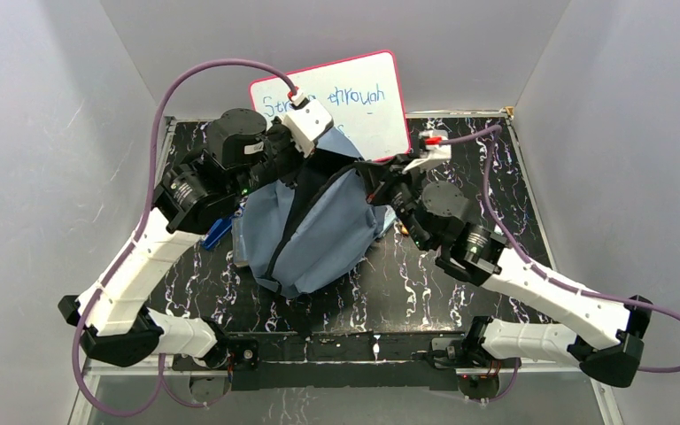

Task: Pack the student bag
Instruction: Unzip the student bag at the center of the board.

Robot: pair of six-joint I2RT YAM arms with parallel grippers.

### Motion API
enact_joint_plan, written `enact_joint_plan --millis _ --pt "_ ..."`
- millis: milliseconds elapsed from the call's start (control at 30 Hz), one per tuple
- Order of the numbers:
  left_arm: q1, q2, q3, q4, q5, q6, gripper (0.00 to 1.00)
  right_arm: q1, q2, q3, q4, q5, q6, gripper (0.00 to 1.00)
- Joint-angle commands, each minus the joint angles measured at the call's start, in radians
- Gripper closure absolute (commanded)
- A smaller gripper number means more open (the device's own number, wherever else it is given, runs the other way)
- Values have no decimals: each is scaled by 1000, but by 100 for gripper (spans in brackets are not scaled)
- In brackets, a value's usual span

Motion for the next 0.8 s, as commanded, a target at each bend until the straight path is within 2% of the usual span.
enact_joint_plan --millis 0,267,767 --pt "-4 -57 -11 39 -103 19 100 -5 -79 -39 41 149 82 100" --pt "-5 -55 -25 71 -108 13 100 -15 -105 -105 -110 218 182 100" --pt "-5 -44 -20 97 -166 6 100 -28 -190 -290 -327 176 394 100"
